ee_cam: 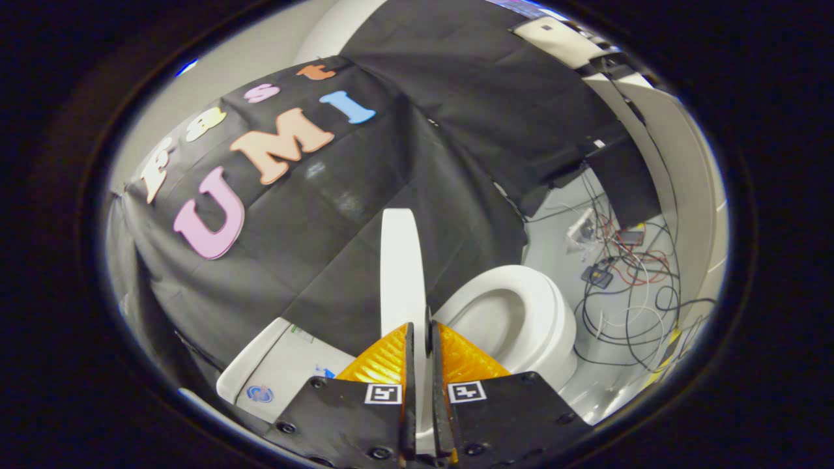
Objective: Open the toilet lid.
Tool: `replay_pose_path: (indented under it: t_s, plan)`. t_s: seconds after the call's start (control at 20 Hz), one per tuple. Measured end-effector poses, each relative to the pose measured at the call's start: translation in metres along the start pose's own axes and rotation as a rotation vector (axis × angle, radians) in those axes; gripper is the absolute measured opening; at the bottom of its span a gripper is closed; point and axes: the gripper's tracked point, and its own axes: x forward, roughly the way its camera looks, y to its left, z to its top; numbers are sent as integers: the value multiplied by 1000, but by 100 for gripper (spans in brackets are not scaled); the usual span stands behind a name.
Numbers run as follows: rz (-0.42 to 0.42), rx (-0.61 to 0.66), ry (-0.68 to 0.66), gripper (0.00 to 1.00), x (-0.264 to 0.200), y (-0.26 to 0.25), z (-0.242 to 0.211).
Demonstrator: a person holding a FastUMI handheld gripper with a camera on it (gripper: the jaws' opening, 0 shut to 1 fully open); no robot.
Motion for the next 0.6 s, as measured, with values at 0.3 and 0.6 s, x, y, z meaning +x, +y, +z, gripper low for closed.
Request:
replay_pose_path:
  t_s: [0.3, 0.6]
  plan:
    - [117, -188, 28, 12, -14, 49, -4]
    - [254, -294, 46, 12, -24, 98, -19]
